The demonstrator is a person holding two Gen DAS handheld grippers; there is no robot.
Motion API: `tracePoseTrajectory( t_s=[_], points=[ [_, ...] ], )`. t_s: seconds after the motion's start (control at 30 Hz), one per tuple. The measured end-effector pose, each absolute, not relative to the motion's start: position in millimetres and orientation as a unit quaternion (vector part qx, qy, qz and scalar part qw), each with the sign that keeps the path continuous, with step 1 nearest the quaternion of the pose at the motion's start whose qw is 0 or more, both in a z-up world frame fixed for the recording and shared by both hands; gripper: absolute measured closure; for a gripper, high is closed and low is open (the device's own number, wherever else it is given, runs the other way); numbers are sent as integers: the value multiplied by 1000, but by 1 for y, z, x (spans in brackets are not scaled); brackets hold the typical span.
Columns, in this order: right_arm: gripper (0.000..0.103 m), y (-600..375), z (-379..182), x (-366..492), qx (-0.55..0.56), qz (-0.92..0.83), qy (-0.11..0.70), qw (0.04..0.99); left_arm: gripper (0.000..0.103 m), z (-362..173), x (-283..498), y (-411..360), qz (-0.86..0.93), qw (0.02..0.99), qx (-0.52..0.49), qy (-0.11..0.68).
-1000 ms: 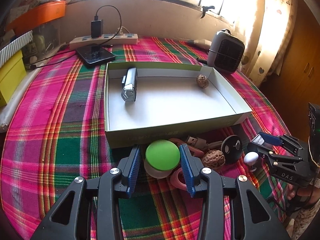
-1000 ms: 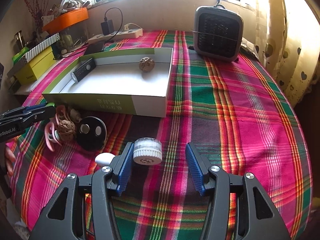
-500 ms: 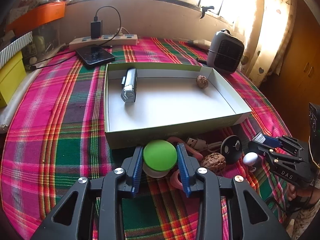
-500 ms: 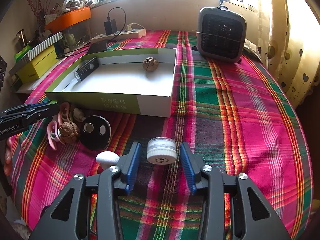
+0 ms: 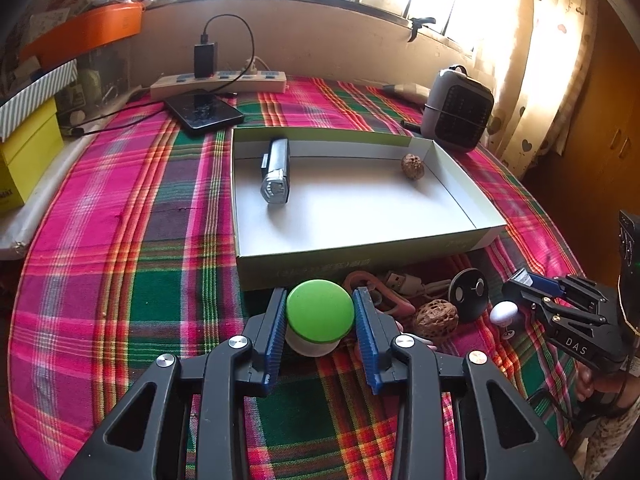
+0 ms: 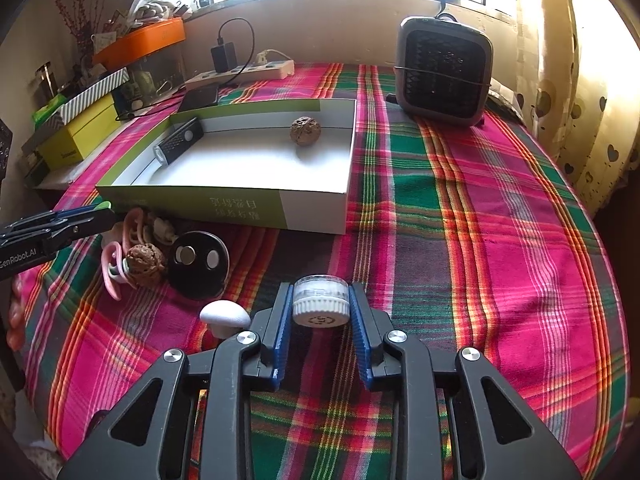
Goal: Organize objects
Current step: 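Lift the green holder and white jar and carry both into the box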
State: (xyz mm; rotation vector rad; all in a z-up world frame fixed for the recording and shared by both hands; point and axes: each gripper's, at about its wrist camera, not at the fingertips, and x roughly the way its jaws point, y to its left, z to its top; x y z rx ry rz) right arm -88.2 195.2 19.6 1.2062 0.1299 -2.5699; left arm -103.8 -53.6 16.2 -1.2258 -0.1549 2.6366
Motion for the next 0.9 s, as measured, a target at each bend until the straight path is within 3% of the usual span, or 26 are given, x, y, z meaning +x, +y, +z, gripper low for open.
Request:
tracePoseTrajectory(
  t_s=[0.9],
  points=[
    [74, 191, 51, -90, 391, -905, 36, 163, 72, 50, -101, -57, 909, 127, -394, -49]
  ],
)
